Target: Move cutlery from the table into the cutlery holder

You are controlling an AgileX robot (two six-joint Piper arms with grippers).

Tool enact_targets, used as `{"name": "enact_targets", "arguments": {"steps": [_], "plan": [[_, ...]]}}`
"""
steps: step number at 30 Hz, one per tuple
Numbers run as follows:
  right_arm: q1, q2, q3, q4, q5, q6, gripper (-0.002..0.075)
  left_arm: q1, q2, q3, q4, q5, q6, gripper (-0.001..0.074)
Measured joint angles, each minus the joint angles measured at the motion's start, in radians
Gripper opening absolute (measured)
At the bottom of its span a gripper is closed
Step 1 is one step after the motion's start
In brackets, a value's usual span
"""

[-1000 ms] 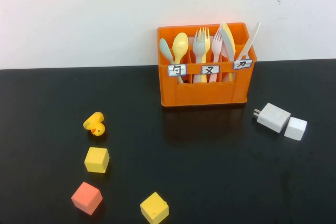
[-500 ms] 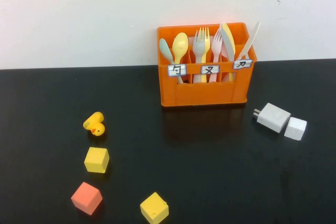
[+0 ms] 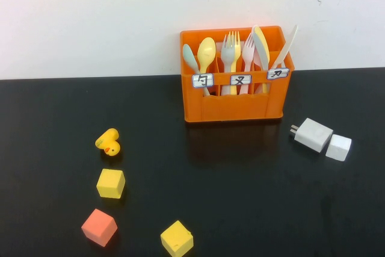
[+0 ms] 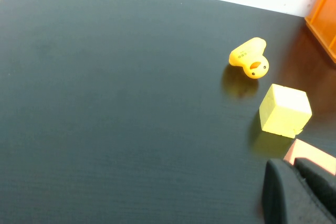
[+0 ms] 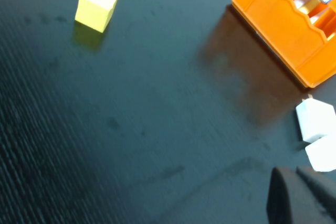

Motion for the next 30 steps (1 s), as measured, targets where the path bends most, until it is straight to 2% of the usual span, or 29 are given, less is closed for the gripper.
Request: {"name": "enact_targets", "arguments": {"steps": [7,9,16,24,27,30], "plan": [[-0.004,-0.043,0.002,-0.005,-0.003,-0.005,-0.0002,0.000,0.000,0.000,0.000,0.000,0.000,-0.0001],[-0.031,-0.075,0.002,-0.009,-0.010,-0.012,-0.0002,0.000,0.000,0.000,0.000,0.000,0.000,-0.0001],[-0.261,-0.207,0.062,0.027,-0.064,-0.012,-0.0002,0.000,0.000,0.000,0.000,0.000,0.000,-0.0001],[-0.554,-0.296,0.216,0.246,-0.142,-0.012,-0.0002,0.000,0.000,0.000,0.000,0.000,0.000,-0.0001],[-0.611,-0.301,0.225,0.258,-0.146,-0.010,-0.0002,0.000,0.000,0.000,0.000,0.000,0.000,-0.0001],[-0.624,-0.301,0.227,0.249,-0.172,-0.022,-0.0002,0.000,0.000,0.000,0.000,0.000,0.000,-0.0001]]}}
